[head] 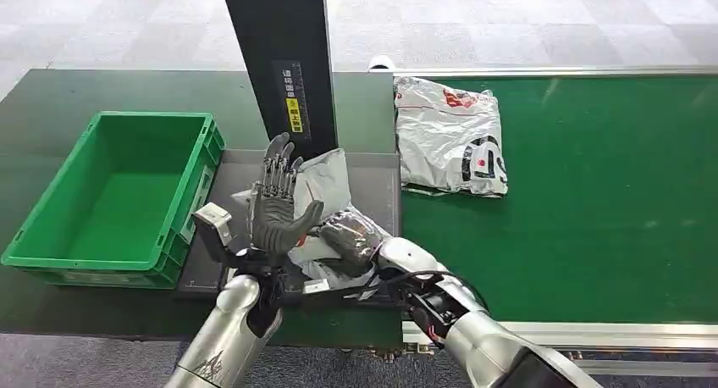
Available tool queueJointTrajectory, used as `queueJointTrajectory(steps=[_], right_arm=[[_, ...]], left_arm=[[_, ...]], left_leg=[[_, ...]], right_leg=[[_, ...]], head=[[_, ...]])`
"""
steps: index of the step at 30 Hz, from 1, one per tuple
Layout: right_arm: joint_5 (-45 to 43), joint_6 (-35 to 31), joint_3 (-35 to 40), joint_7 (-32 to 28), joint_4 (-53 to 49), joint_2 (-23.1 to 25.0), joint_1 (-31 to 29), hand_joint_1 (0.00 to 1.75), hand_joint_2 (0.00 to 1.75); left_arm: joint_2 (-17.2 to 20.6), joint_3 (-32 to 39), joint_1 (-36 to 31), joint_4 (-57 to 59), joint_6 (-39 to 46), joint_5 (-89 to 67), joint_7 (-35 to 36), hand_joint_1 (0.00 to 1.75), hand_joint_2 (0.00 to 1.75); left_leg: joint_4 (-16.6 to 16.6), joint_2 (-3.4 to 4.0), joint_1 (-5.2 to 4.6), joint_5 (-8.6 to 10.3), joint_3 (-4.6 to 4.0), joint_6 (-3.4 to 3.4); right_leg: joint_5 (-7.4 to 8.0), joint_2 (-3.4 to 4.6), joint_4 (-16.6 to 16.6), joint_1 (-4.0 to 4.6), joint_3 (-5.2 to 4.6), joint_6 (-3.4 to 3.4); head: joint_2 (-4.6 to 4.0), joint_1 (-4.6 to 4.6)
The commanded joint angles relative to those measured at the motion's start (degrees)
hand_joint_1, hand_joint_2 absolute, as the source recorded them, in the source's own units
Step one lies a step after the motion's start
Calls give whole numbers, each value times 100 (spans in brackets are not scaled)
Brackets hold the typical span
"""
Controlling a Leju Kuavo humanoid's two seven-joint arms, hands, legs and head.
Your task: Moved the parcel from conveyor to table for the left to box.
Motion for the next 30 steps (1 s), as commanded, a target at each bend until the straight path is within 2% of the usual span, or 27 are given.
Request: queueJointTrajectory(steps=[1, 6, 11, 13, 14, 15, 18, 21, 24, 30], right_arm=[[-847, 407, -906, -232, 343, 70, -85, 0, 175], [-2348, 1304, -2323, -520, 101, 85, 219, 0, 175], [-3110, 2072, -2910, -520, -220, -38, 345, 0, 175], [-3584, 2670, -3214, -520, -430, -88, 459, 0, 175], [-4132, 3369, -3538, -476, -541, -65, 578, 0, 175], [-4151, 3379, -3540, -471, -607, -96, 634, 0, 175], [-4154, 3376, -3533, -471, -629, -104, 662, 0, 175], [-4717, 3973, -3829, -223, -519, -45, 682, 0, 175], [-5027, 4250, -3951, -77, -524, -93, 750, 0, 175], [-5111, 4050, -3871, -186, -1021, -260, 848, 0, 175]], left_arm=[[-30, 149, -298, 418, -28, -147, 12, 0, 175], [-98, 337, -336, 439, 0, -236, 3, 0, 175], [-105, 356, -433, 535, -2, -284, 51, 0, 175], [-114, 362, -446, 553, -4, -281, 52, 0, 175], [-118, 349, -447, 563, -10, -288, 63, 0, 175], [-124, 343, -444, 570, -10, -288, 62, 0, 175], [-126, 341, -444, 576, -10, -288, 62, 0, 175], [-105, 339, -422, 560, -14, -290, 78, 0, 175], [-89, 358, -388, 545, -13, -296, 91, 0, 175], [-53, 419, -319, 467, 11, -343, 124, 0, 175]], left_leg=[[-2, -10, 3, -3, 15, 1], [-3, -12, 0, 0, 9, 1], [-2, -20, 2, -4, 16, 1], [0, -21, 1, -4, 13, 0], [-1, -19, 2, -1, 8, 0], [-5, -24, 6, -8, 30, 1], [-2, -15, -1, -1, 5, 1], [-2, -15, 2, -6, 16, 1], [-5, -16, 1, -4, 17, 1], [-2, -13, -1, -2, 8, 1]], right_leg=[[-5, -8, -4, 4, 19, -6], [-3, -10, -4, 1, 13, -3], [-7, -13, -5, 3, 25, -6], [-7, -13, -3, 2, 21, -5], [-4, -12, -4, 2, 15, -4], [-10, -16, -12, 7, 42, -9], [-2, -7, -4, 0, 10, -2], [-6, -6, -6, 3, 23, -5], [-5, -8, -8, 2, 23, -5], [-3, -6, -3, -1, 12, -3]], head=[[-2, 0], [0, 0], [0, 0], [-2, 0], [0, 0], [-2, 0], [-2, -2], [0, 0], [-2, 0], [0, 0]])
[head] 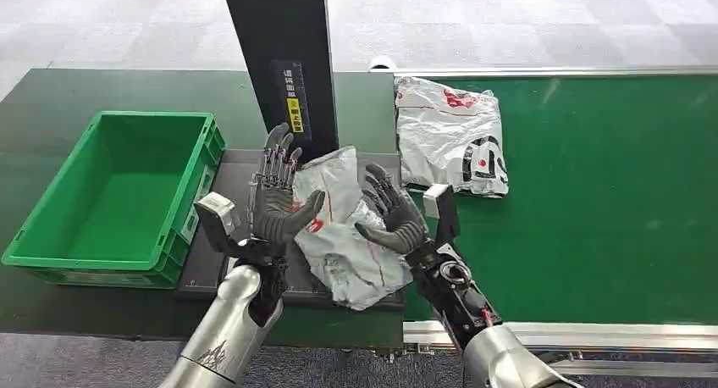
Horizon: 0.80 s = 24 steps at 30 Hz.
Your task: Moved the parcel from conveyor to table for the left to box.
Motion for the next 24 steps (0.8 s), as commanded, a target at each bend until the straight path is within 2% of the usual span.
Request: queueJointTrajectory(steps=[1, 5, 9, 12, 24], right_arm=[[-125, -90, -265, -22, -444, -239, 37, 0, 175], [-31, -576, -311, -72, -946, -434, 167, 0, 175], [36, -709, -388, -83, -1178, -605, 291, 0, 175], [46, -954, -568, -121, -1191, -701, 408, 0, 175], [62, -998, -598, -130, -1194, -692, 415, 0, 175]], left_arm=[[81, 183, -95, 290, 17, -42, 63, 0, 175], [120, 182, -108, 360, 16, -71, 68, 0, 175], [190, 41, -121, 509, 54, -317, 94, 0, 175], [228, -20, -111, 625, 400, -777, 129, 0, 175], [220, 12, -106, 615, 399, -798, 126, 0, 175]], left_leg=[[-4, -7, 1, -5, 19, 1], [-5, -6, 0, -2, 13, 1], [-5, -11, 0, -1, 12, 1], [-7, -16, 0, 0, 15, 1], [-4, -3, 1, -6, 19, 1]], right_leg=[[-6, -4, -6, 2, 21, -5], [-4, -6, -6, 1, 15, -4], [-3, -8, -6, 0, 15, -3], [-4, -14, -9, 0, 19, -3], [-5, -2, -7, 2, 20, -5]], head=[[2, 2], [0, 0], [2, 2], [2, 0], [2, 0]])
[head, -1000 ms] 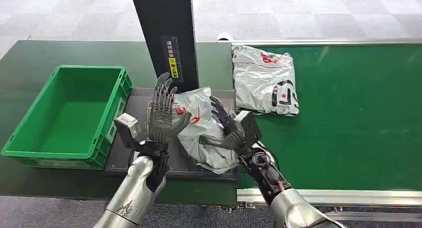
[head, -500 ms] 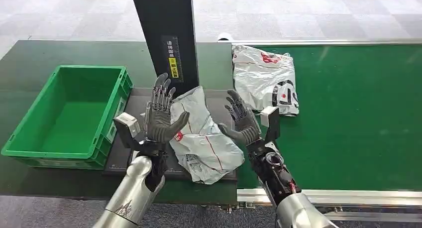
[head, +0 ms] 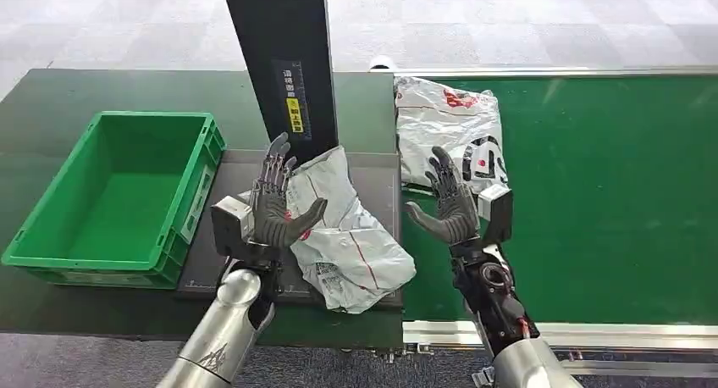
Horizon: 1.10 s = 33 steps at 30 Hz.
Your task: Moved the parcel from conveyor to table for the left to box.
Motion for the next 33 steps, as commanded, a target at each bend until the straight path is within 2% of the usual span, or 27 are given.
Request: queueJointTrajectory(steps=[1, 4, 10, 17, 20, 24, 27, 33], right_arm=[[3, -16, -120, 4, 26, -91, -70, 0, 175], [-78, -365, -394, -13, 20, -119, -22, 0, 175], [-157, -607, -902, 96, -318, -246, 295, 0, 175], [-152, -626, -943, 142, -331, -240, 312, 0, 175], [-111, -687, -1009, 255, -350, -179, 371, 0, 175], [132, -611, -1100, 369, -308, -158, 354, 0, 175], [167, -595, -1145, 368, -269, -191, 372, 0, 175], [239, -495, -1126, 392, 11, -139, 121, 0, 175]], left_arm=[[122, -84, -128, 362, -4, -11, 29, 0, 175], [167, -160, -98, 318, 77, -264, 57, 0, 175], [183, -211, -40, 298, 196, -875, 42, 0, 175], [173, -260, -59, 326, 174, -974, 59, 0, 175], [327, -933, -278, 721, 559, -2279, 694, 0, 175], [118, -1333, -474, 1511, -226, -3289, 1195, 0, 175], [-29, -1473, -662, 1903, -411, -3503, 1328, 0, 175], [-62, -1469, -1073, 2747, -653, -3673, 1571, 0, 175]], left_leg=[[-4, -1, 0, -2, 11, 1], [-5, -3, 0, -3, 15, 1], [-11, -16, 2, -6, 30, 1], [-6, -8, 2, -8, 24, 1], [-7, -5, 3, -6, 24, -1], [-7, -19, 0, -2, 18, 2], [-6, -23, 1, -6, 23, 4], [-1, -12, -2, -4, 14, 0]], right_leg=[[-3, -1, -4, 0, 12, -3], [-4, -2, -6, 1, 17, -3], [-9, -15, -15, 3, 37, -6], [-7, -2, -9, 2, 28, -6], [-6, -5, -10, 3, 28, -7], [-6, -18, -10, 1, 25, -4], [-8, -19, -13, 2, 34, -3], [-3, -6, -6, -2, 18, -5]], head=[[-2, 0], [-2, 2], [0, 2], [0, 0], [0, 0], [-2, 0], [-2, 2], [0, 0]])
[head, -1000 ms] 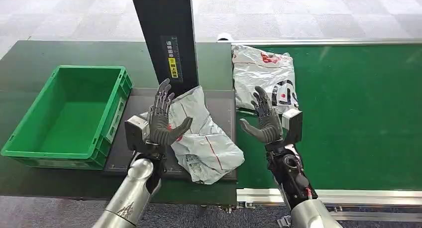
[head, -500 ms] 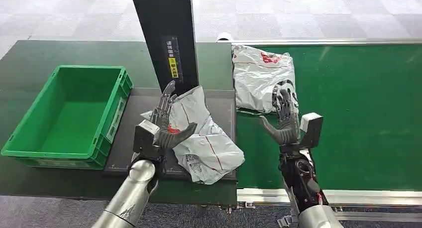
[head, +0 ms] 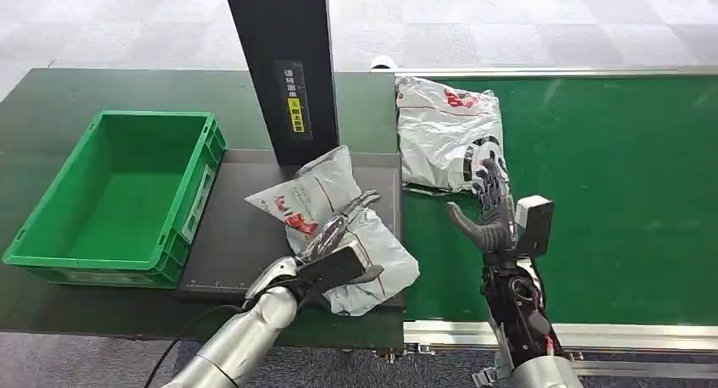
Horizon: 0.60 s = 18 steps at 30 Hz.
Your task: Moved the parcel from conveyor to table for the left to box.
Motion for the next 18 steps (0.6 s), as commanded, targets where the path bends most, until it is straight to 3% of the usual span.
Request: queueJointTrajectory(steps=[1, 8, 9, 10, 12, 13, 18], right_arm=[[81, 116, -189, 68, 456, 52, -350, 0, 175], [126, 148, -122, 58, 537, 26, -384, 0, 175], [121, 143, -125, 59, 516, 20, -362, 0, 175], [118, 146, -121, 66, 499, 18, -350, 0, 175], [112, 142, -112, 101, 443, 21, -320, 0, 175], [112, 140, -109, 108, 436, 22, -317, 0, 175], [113, 130, -101, 129, 424, 32, -321, 0, 175]], left_arm=[[-53, -491, -787, 1805, -314, -221, 307, 0, 175], [-98, -552, -772, 2104, -572, -352, 459, 0, 175], [-97, -537, -762, 2098, -569, -345, 459, 37, 175], [-96, -524, -755, 2092, -565, -340, 460, 127, 175], [-92, -440, -703, 2036, -536, -286, 465, 162, 175], [-94, -413, -685, 2020, -528, -263, 466, 173, 175], [-91, -383, -649, 1967, -504, -246, 469, 173, 175]], left_leg=[[-2, 1, 2, -2, 12, -1], [-7, 5, 4, -6, 29, 1], [-7, 4, 2, -4, 25, 1], [-6, 4, 1, -3, 21, 1], [-10, 4, 2, -7, 36, 1], [-10, 5, 0, -4, 30, 1], [-11, 8, 2, -4, 38, -1]], right_leg=[[-1, 2, -3, 2, 12, -5], [-3, 7, -11, 4, 31, -5], [-2, 5, -9, 3, 28, -4], [-1, 5, -7, 1, 24, -3], [-3, 5, -13, 3, 42, -6], [-1, 4, -11, 1, 35, -4], [0, 7, -11, 3, 42, -7]], head=[[0, 0], [2, 0], [2, 0], [2, 0], [2, 0], [2, 2], [0, 2]])
